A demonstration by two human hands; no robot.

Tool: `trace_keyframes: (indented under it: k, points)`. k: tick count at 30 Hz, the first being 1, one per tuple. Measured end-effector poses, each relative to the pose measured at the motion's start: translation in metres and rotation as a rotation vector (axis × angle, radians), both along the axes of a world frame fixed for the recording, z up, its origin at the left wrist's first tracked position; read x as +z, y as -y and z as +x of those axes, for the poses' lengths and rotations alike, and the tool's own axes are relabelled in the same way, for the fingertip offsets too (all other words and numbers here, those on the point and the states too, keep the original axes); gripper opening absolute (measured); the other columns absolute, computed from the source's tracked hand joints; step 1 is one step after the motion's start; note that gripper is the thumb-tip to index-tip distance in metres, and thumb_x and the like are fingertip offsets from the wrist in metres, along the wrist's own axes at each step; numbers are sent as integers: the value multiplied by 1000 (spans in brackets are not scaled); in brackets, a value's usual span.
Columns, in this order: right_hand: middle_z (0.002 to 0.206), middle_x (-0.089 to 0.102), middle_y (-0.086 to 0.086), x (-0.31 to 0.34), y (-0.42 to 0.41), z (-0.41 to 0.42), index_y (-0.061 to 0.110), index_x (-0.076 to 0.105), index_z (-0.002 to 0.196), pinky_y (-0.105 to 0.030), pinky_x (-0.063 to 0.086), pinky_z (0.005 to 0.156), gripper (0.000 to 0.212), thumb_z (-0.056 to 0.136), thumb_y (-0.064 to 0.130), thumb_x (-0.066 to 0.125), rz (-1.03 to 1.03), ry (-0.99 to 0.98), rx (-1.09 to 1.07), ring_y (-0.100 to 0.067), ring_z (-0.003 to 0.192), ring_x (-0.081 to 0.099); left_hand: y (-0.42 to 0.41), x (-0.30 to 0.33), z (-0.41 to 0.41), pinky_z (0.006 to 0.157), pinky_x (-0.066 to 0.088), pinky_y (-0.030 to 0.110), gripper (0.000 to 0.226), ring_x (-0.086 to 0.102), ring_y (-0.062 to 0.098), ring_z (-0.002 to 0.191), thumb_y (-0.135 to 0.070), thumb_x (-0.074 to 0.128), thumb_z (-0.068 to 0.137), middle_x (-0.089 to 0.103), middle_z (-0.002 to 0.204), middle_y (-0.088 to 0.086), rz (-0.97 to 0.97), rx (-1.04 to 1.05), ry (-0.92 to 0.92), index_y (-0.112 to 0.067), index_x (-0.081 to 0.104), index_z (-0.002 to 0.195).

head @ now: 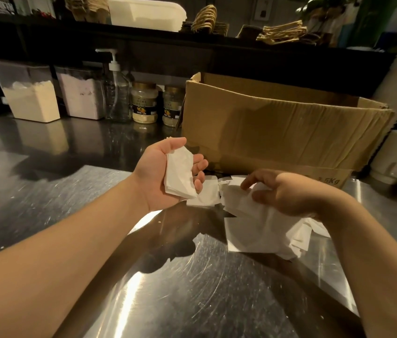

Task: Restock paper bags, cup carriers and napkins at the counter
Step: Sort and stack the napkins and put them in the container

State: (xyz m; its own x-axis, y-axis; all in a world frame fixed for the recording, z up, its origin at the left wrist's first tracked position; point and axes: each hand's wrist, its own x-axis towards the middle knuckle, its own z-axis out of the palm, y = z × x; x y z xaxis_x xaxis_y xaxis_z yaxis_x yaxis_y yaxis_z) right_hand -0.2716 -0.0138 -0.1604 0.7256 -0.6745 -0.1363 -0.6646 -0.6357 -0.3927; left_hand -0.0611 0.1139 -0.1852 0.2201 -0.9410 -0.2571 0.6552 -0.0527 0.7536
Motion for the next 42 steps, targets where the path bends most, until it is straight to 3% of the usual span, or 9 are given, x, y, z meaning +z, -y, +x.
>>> trace_keyframes:
  k: [7, 10, 15, 22, 29, 32, 35, 39, 42]
  points:
    - [131, 58, 6, -11, -5, 18, 43, 48, 139, -36, 49, 97, 46, 99, 25, 63, -135, 186, 74, -18, 113, 55, 0, 2, -2, 73, 48, 31, 64, 60, 21, 80, -41, 61, 77, 67, 100, 10, 8, 2, 17, -10, 57, 133]
    - [142, 48, 11, -15, -7, 25, 44, 37, 148, -44, 34, 114, 62, 95, 37, 68, -287, 96, 66, -19, 131, 41, 0, 2, -2, 74, 48, 31, 58, 60, 21, 80, -42, 58, 84, 68, 101, 10, 14, 13, 24, -10, 58, 132]
    - [143, 47, 8, -20, 0, 24, 37, 35, 151, -49, 30, 114, 73, 88, 60, 66, -305, -34, -23, -22, 137, 37, -2, 3, -2, 73, 49, 32, 54, 61, 21, 80, -44, 55, 90, 69, 102, 10, 22, 24, 40, -10, 59, 132]
    - [116, 54, 13, -19, -3, 24, 40, 54, 129, -45, 35, 106, 49, 85, 52, 74, -303, 64, -13, -17, 118, 47, -2, 5, -4, 73, 49, 31, 54, 60, 21, 81, -44, 54, 90, 69, 102, 10, 36, 41, 55, -11, 59, 132]
    - [96, 68, 9, -21, -5, 20, 37, 70, 94, -42, 57, 80, 6, 91, 41, 72, -142, 316, -5, -18, 90, 62, -3, 6, -5, 71, 51, 31, 54, 61, 21, 80, -43, 53, 91, 70, 101, 10, 34, 56, 60, -11, 58, 133]
    - [87, 72, 7, -12, -15, 19, 27, 72, 93, -32, 59, 69, 9, 88, 34, 75, 90, 565, 49, -16, 83, 68, -4, 6, -5, 73, 52, 33, 49, 63, 23, 84, -41, 54, 93, 73, 97, 11, 23, 58, 85, -11, 60, 132]
    - [92, 76, 0, -4, -25, 17, 15, 73, 97, -33, 62, 76, 27, 79, 35, 73, 425, 786, 103, -19, 88, 73, -4, 5, -6, 80, 54, 40, 41, 66, 27, 95, -40, 52, 97, 74, 95, 11, -15, 33, 115, -12, 64, 124]
    - [95, 74, -6, -10, -37, 25, 9, 70, 94, -38, 54, 80, 28, 79, 32, 72, 661, 877, 106, -27, 87, 66, -5, 5, -11, 82, 54, 41, 43, 70, 26, 82, -48, 48, 98, 73, 92, 9, -19, -37, 227, -16, 68, 118]
    - [90, 74, -4, -16, -48, 32, 10, 70, 88, -30, 48, 67, 26, 76, 33, 74, 715, 927, 73, -16, 71, 60, -8, 4, -13, 77, 56, 38, 50, 69, 23, 78, -58, 39, 98, 74, 87, 7, 1, -103, 326, -20, 68, 113]
